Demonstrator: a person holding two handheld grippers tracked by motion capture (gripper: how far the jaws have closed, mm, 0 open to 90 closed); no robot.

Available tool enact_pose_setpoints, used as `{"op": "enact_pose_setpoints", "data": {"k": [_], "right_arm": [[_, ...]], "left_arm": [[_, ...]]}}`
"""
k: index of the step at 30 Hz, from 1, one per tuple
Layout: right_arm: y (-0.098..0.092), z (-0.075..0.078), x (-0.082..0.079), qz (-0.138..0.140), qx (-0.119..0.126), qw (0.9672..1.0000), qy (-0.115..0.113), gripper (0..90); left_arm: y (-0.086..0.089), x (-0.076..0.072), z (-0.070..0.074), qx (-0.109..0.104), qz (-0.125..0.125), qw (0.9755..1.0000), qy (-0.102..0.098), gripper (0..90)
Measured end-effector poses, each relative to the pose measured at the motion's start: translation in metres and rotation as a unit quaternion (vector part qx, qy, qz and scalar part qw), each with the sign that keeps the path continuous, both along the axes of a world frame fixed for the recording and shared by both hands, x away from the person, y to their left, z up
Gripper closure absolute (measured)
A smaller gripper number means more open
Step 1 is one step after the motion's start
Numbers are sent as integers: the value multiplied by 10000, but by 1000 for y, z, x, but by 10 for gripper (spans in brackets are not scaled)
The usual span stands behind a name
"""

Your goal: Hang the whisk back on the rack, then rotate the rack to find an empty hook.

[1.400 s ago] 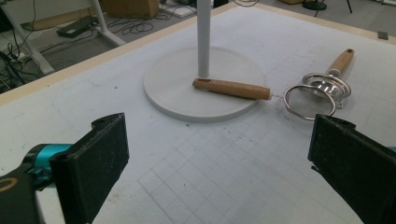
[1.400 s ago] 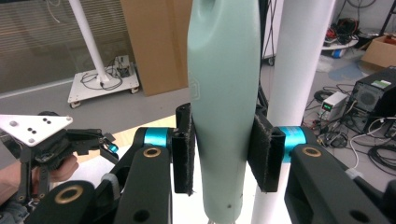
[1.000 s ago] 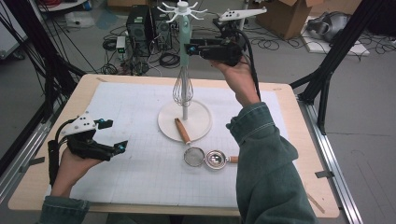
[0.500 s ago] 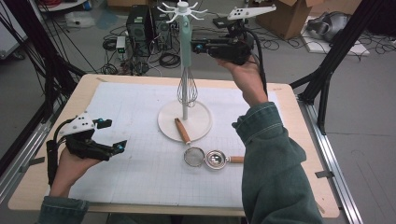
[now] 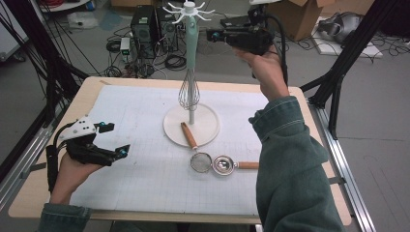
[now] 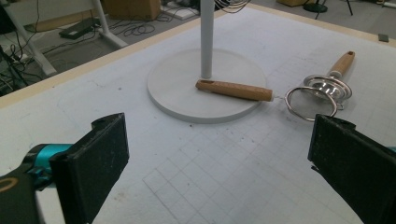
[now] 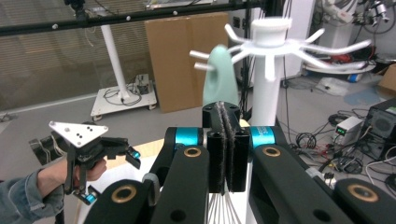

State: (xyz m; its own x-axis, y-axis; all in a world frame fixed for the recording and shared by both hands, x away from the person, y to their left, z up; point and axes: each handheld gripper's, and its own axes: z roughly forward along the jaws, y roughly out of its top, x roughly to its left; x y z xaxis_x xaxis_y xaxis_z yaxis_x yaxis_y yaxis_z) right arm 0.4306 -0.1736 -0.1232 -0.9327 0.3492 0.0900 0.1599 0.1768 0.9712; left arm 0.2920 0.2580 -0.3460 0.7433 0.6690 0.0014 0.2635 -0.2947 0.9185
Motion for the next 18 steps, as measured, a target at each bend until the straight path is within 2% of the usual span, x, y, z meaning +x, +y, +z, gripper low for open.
{"op": "enact_pose_setpoints", "data": {"k": [9,18], "right_arm": [[-6,9,5,-134,22,9999,-12,893],[-13,9,14,-251,-13,9997,32,893]], "left_arm": [[0,0,1,-18,-7,10000,-12,57],[0,-2,1,-6,-7,10000,-20,57]]}}
